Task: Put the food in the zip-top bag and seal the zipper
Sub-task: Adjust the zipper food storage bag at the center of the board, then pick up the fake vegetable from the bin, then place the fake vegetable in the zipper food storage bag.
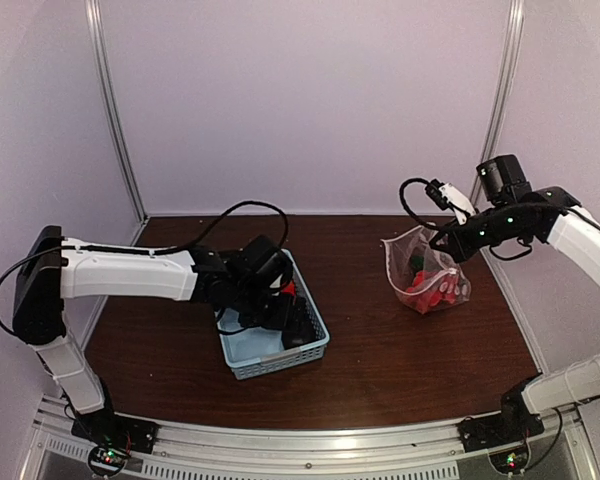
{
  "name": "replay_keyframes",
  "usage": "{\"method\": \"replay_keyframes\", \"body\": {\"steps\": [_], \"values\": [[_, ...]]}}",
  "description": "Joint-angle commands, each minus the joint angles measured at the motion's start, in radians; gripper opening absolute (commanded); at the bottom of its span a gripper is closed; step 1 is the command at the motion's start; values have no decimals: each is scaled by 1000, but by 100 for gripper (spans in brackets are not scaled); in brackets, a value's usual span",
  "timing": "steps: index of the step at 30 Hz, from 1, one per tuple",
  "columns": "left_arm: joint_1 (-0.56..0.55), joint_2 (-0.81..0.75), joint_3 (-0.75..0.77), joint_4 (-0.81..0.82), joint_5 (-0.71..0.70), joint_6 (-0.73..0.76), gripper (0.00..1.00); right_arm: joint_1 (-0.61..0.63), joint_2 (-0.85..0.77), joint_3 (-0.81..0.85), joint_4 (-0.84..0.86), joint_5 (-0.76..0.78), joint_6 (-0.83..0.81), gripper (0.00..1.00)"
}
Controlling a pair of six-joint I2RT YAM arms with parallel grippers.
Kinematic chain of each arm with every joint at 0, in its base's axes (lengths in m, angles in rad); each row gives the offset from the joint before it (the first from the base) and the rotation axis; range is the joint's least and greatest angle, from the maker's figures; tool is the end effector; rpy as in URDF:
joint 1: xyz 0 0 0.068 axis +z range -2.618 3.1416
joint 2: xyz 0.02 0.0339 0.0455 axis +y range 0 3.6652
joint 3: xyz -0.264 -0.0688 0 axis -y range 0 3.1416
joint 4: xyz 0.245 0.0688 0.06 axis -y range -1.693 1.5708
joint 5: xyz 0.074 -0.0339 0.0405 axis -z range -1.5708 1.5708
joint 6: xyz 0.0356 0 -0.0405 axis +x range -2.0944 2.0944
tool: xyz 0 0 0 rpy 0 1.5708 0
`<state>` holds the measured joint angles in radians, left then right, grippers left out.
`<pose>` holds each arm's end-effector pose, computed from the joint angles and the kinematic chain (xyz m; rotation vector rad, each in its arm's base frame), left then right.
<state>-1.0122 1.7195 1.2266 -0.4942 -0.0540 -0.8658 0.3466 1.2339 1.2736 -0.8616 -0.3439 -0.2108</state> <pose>0.1944 -0.3074 0.2201 0.1749 2.6840 -0.6091 0.2295 0.0957 0.3536 -0.8098 2.2404 0.4752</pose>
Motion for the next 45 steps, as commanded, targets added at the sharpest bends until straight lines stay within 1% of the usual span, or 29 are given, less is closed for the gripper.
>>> {"method": "replay_keyframes", "body": {"steps": [1,4,7,12,14,17,20,25,27,29,32,35,38,41,45], "values": [[22,43,-23,47,97,-37,88,2,-45,-58,21,-117,-7,0],[31,72,-30,78,124,-40,87,3,-77,-94,40,-154,-4,0],[44,99,-38,128,173,-55,85,3,-94,-115,46,-153,-4,0],[48,151,-10,139,196,-53,84,4,-113,-140,51,-164,-5,0],[49,159,-10,153,196,-52,81,3,-119,-148,54,-167,-6,0],[50,150,-12,148,177,-48,72,3,-127,-156,59,-165,-4,0],[51,90,-14,94,128,-37,65,3,-128,-155,57,-166,-4,0],[50,-62,-2,-19,-25,-2,51,3,-126,-135,48,-164,-3,0],[49,-108,8,-32,-59,8,47,3,-126,-122,39,-160,-2,0],[47,-136,22,-13,-60,16,46,3,-123,-105,25,-156,-2,0],[26,-154,19,138,11,65,46,3,-113,-73,-4,-148,-2,0],[-12,-136,20,352,134,114,44,3,-86,-27,-52,-142,-1,0],[-69,-89,53,562,202,166,43,4,-64,-4,-85,-156,7,0],[-101,-29,112,675,254,227,42,3,-48,18,-99,-170,31,0],[-112,52,156,848,364,207,42,3,-19,63,-117,-191,62,0]]}}
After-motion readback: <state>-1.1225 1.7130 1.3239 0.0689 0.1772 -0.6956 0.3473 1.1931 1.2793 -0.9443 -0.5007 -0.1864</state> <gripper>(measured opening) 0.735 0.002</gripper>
